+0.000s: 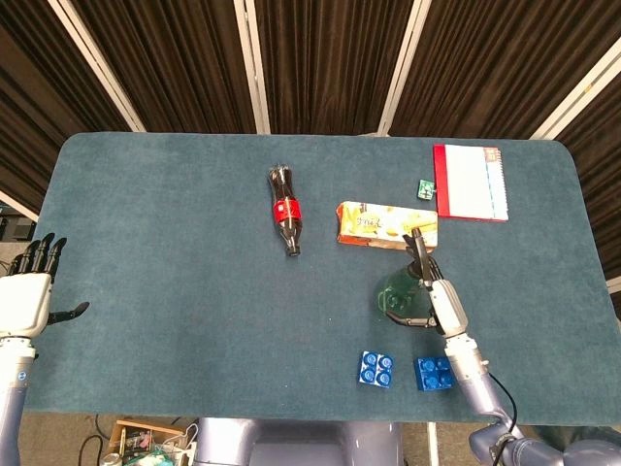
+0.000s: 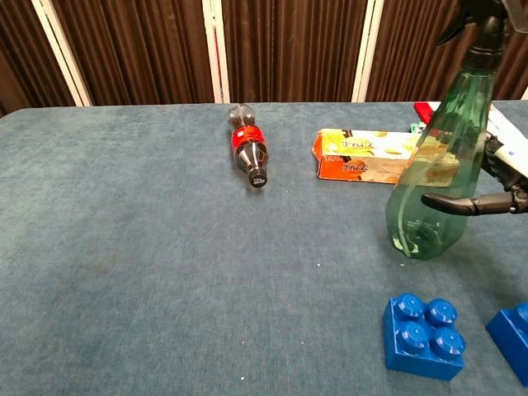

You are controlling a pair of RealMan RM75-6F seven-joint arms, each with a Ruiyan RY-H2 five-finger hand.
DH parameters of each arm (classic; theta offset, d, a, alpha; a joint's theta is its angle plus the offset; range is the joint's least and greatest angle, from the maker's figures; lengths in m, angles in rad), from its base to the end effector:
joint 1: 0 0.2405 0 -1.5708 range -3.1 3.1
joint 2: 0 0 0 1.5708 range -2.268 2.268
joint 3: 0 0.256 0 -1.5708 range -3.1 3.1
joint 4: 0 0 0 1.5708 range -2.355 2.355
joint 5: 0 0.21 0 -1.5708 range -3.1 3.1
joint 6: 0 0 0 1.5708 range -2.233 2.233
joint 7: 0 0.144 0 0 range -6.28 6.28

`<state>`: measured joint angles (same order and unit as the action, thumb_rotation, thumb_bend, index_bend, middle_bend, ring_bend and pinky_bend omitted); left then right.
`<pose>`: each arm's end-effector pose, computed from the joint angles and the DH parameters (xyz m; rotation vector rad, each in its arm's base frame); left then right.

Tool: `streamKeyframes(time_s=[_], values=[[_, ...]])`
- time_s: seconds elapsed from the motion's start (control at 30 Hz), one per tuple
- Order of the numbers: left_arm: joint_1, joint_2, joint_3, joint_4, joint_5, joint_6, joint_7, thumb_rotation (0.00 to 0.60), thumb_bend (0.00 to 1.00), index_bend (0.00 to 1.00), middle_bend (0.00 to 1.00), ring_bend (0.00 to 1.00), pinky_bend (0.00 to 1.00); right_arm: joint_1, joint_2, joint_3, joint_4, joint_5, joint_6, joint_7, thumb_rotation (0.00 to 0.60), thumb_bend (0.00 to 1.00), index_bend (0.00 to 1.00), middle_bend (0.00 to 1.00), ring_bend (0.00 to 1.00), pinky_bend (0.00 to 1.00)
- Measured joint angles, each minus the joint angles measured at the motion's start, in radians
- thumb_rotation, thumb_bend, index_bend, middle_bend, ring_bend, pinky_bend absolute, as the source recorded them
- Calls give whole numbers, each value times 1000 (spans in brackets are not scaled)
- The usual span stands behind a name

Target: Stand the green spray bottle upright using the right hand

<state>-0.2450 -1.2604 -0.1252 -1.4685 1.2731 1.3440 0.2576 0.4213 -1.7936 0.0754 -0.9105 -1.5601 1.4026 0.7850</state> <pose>-0.3224 0.2483 0.1309 -1.3837 -0.7872 -0.6933 -0.2583 -0.2861 -0.0165 1.3616 -1.3961 1.6307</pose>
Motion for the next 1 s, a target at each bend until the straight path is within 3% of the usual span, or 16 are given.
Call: streamKeyframes(time_s=[0.37, 0.67, 0.8, 1.0], values=[[3, 2, 0, -5, 5, 8, -3, 600, 38, 0, 0, 31, 160, -22, 77, 1, -72, -13, 42, -61, 600, 112, 0, 0, 0, 0], [12, 12, -1, -11, 14, 21, -26, 600, 38, 0, 0, 31, 160, -44, 217, -14, -159, -29, 59, -196, 600, 122, 0, 0, 0, 0], [10, 21, -4, -11, 5, 1, -56, 600, 38, 0, 0, 31, 160, -50, 258, -6, -156, -12, 50, -362, 600, 159, 0, 0, 0, 0], [10, 25, 3, -22, 22, 1, -63, 600, 38, 0, 0, 31, 160, -79, 329, 45, -213, 125, 14, -815, 600, 168, 0, 0, 0, 0]])
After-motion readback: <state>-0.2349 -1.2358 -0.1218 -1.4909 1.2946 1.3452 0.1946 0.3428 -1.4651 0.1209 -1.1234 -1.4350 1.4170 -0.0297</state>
